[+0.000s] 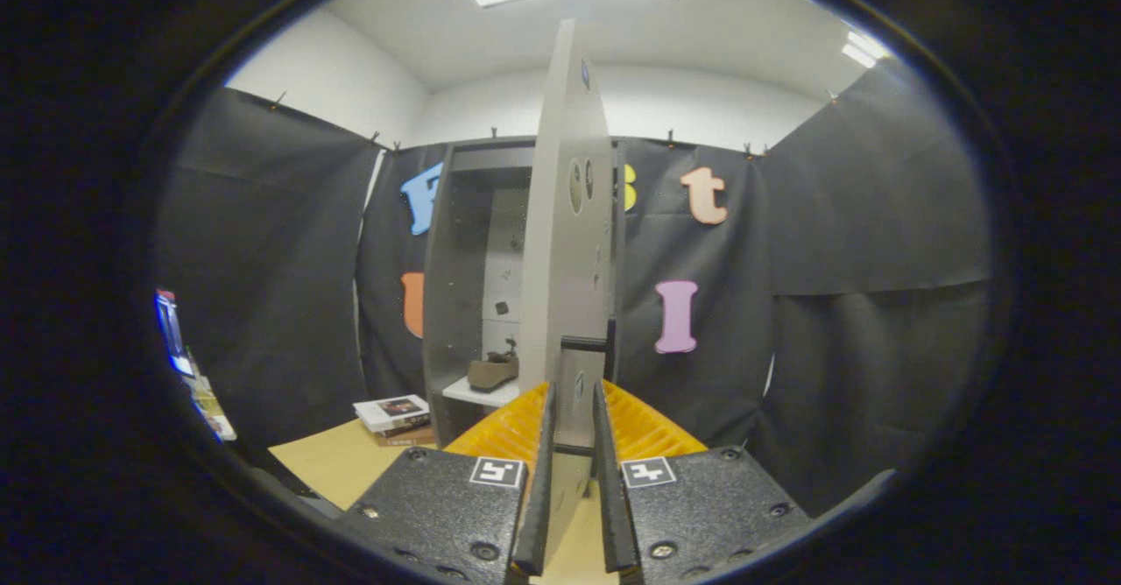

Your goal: Open the shoe cabinet door, grab the shoes and put them into the shoe cabinet, then close the shoe cabinet door.

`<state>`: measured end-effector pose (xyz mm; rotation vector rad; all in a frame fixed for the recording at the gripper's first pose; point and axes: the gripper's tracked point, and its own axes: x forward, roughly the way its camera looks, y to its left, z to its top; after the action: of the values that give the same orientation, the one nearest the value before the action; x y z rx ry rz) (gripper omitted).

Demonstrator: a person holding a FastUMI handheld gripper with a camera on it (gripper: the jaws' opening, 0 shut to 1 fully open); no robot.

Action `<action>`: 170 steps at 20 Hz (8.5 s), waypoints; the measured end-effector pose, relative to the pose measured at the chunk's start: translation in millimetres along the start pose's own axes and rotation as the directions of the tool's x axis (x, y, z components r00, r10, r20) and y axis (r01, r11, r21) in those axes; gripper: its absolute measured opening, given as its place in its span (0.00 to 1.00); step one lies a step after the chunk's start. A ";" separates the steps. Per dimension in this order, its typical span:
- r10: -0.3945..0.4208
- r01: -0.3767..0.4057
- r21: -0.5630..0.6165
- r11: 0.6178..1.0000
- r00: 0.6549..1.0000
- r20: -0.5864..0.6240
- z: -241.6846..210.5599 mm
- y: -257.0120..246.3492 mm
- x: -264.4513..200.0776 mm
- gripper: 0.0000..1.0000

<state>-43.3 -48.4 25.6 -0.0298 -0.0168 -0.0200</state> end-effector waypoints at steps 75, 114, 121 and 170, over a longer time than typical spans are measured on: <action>0.180 -0.064 0.210 0.976 0.782 -0.597 -496.9 155.0 142.6 0.07; 0.003 -0.015 -0.097 0.995 0.992 -0.128 -53.6 146.3 259.3 0.07; -0.071 0.050 -0.109 0.993 0.978 -0.194 -70.8 137.2 355.4 0.07; -0.023 0.006 -0.228 0.974 0.997 -0.071 38.2 127.1 182.9 1.00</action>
<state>141.6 76.2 63.1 -0.2588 0.0585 -0.0374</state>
